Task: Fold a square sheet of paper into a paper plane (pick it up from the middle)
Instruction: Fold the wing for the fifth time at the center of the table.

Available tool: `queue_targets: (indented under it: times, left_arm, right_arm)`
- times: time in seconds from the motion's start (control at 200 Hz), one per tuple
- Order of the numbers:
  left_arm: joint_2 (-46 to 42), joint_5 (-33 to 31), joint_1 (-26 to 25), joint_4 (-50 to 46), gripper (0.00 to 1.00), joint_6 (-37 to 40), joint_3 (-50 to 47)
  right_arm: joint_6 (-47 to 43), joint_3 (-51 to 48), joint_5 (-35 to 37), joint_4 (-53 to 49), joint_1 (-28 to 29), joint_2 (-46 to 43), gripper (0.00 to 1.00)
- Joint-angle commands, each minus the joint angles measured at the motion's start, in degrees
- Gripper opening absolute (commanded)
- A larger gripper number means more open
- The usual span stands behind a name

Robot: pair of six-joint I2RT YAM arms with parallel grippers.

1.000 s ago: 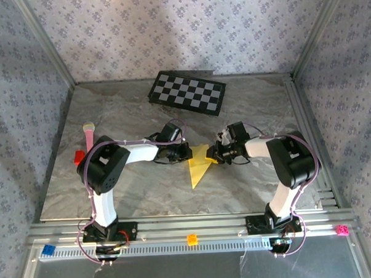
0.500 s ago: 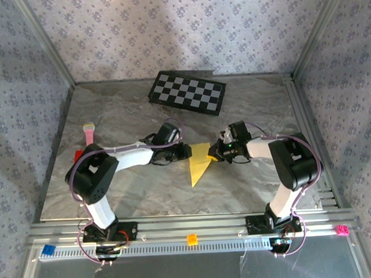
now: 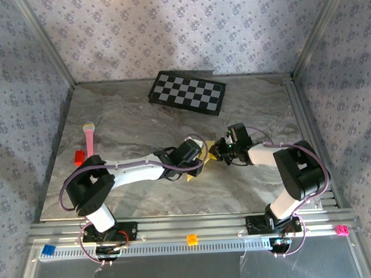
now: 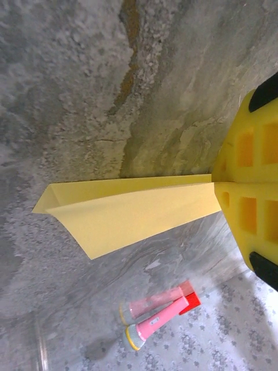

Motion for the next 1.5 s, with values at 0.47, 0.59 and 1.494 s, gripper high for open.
queue_targets:
  times: [0.47,0.59,1.494]
  left_arm:
    - [8.94,-13.82,-5.61,-7.36,0.41,6.68,7.30]
    - [9.65,-14.23,-5.56,-7.69,0.37,6.35,7.34]
    - [10.81,-15.68,-5.49,-9.65,0.16,6.06,8.07]
  right_arm:
    - [3.06,-0.48,0.16,2.11,0.57,-0.34,0.00]
    - [2.79,-0.54,-0.09,2.01,0.55,-0.25,0.00]
    - [2.18,-1.09,-0.96,1.74,-0.25,-0.84,0.00]
